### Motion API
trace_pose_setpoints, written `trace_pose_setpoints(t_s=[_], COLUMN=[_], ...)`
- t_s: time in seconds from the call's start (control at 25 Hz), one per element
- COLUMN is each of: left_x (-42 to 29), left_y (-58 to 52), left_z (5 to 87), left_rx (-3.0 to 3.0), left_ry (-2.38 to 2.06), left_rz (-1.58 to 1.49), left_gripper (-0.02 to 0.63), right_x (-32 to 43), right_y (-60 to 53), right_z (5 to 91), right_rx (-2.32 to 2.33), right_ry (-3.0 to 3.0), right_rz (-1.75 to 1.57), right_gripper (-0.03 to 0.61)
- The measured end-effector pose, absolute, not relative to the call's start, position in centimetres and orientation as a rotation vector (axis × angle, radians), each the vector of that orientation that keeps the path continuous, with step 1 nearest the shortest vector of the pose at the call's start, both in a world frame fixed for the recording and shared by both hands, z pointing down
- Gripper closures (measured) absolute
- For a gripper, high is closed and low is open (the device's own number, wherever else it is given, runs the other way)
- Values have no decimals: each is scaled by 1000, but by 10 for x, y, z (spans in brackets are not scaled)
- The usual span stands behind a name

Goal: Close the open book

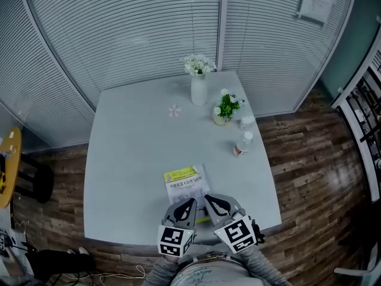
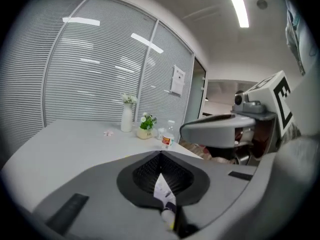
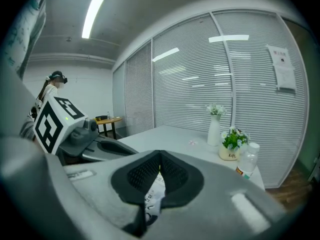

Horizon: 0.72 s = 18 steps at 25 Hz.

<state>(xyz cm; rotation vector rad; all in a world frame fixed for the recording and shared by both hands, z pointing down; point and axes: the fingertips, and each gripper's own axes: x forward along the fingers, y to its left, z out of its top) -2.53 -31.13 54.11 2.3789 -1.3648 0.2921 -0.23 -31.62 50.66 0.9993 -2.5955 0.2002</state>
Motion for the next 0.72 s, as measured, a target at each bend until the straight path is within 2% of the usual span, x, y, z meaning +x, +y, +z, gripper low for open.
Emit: trace_pose_setpoints(t_s=[0.4,0.72], left_x=[-50,-69], left_y=[-309,-303], left_z=[467,438], left_rx=[2459,2496], left_ry=[-1521,-1599], left_rz=[97,50], left_gripper=[615,615], right_x=[-34,-52], right_y=[-312,-304], right_z=[464,438], right_rx=[985,991], right_ry=[-2714,-2754], right_rz=[116,86], right_gripper=[577,577])
